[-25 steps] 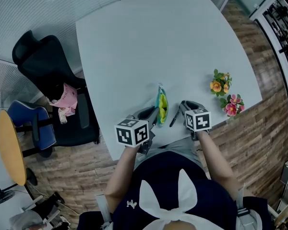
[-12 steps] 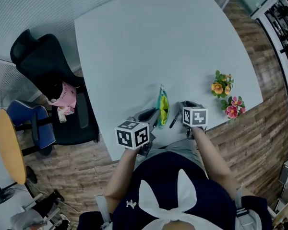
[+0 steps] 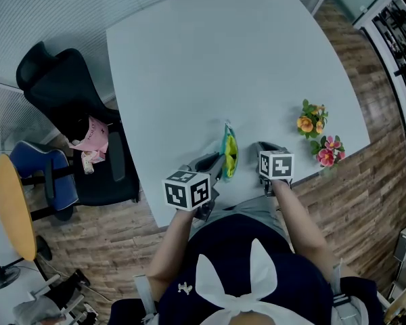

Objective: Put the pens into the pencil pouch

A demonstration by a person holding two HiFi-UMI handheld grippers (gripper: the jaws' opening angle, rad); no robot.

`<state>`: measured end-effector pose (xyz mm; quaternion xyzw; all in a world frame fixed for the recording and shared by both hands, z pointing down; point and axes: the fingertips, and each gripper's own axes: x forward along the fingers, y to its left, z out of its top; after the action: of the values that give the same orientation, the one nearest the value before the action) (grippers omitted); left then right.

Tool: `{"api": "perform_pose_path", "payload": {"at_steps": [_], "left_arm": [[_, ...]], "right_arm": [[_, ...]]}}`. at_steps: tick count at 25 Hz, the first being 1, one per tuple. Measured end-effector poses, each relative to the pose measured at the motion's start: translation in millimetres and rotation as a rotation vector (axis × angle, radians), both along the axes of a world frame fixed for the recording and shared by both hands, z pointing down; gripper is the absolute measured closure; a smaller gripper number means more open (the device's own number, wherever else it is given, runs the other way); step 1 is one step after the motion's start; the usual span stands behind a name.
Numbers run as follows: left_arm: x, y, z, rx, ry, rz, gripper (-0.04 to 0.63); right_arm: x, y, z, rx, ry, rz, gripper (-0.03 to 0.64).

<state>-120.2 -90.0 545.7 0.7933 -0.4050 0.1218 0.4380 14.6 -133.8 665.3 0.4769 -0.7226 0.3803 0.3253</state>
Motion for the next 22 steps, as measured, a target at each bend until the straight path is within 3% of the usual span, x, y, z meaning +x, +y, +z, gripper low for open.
{"api": "perform_pose_path", "payload": {"at_steps": [22], "left_arm": [[2.9,9.7,-11.8,0.039,0.010,-0.009,0.549]], "right_arm": [[3.2,6.5,-60.9,0.139,-0.100,-0.013,0.569]]}}
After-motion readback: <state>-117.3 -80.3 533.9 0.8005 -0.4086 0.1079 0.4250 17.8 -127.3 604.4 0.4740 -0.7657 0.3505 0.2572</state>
